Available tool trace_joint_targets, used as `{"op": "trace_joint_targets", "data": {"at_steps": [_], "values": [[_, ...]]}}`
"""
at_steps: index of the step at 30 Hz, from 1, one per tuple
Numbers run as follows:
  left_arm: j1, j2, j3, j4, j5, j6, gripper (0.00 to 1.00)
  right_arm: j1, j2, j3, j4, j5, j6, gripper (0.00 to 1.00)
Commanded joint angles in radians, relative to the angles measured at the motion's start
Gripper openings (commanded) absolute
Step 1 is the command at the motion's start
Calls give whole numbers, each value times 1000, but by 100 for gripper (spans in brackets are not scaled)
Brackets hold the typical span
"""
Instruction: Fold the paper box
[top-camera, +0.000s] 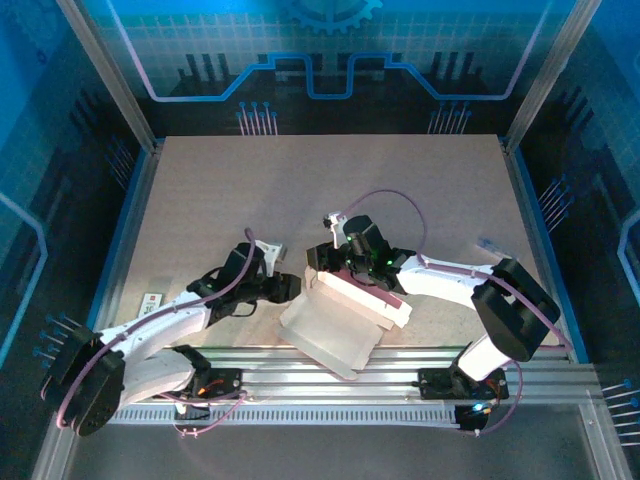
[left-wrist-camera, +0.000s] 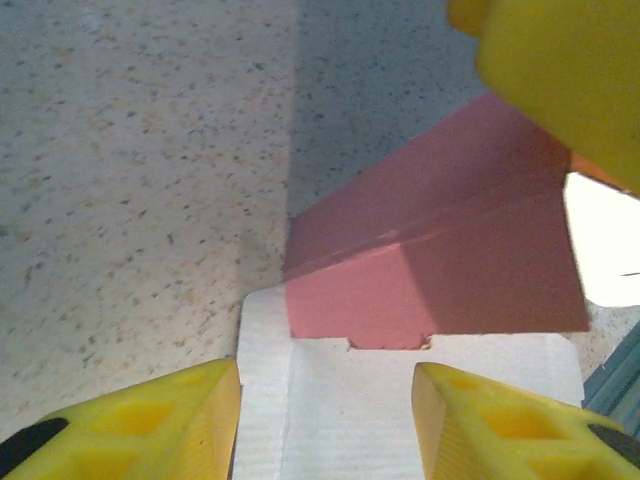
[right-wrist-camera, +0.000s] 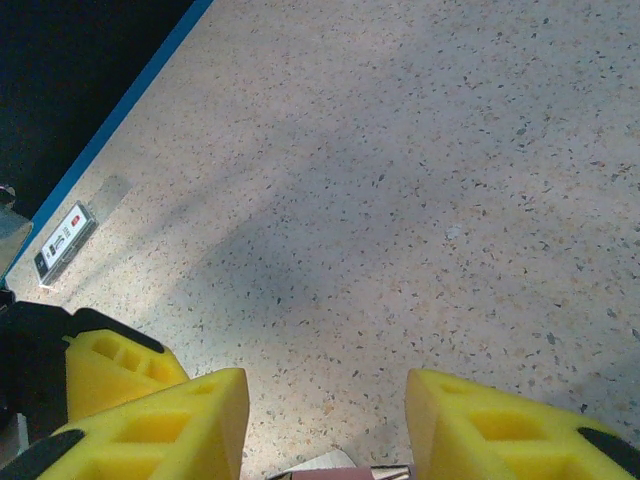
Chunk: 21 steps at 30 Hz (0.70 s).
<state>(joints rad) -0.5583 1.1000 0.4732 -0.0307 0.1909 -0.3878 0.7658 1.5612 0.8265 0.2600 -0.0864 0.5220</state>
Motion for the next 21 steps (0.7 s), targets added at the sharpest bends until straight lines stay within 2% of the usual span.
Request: {"op": "trace_joint_targets", "data": {"at_steps": [1,9,14,21], "values": [[-2,9,4,96,53,66,52,10,11,-7,-130,3,-29,45],[-42,89,38,148,17,112,57,-6,16,-4,-123,-64,-1,43],[-80,160,47,202,-44,123,56,-15,9,-2,-138,-92,3,40],[-99,169,33,276,-137,131,55,-37,13,8,-146,-167,21,36]]}}
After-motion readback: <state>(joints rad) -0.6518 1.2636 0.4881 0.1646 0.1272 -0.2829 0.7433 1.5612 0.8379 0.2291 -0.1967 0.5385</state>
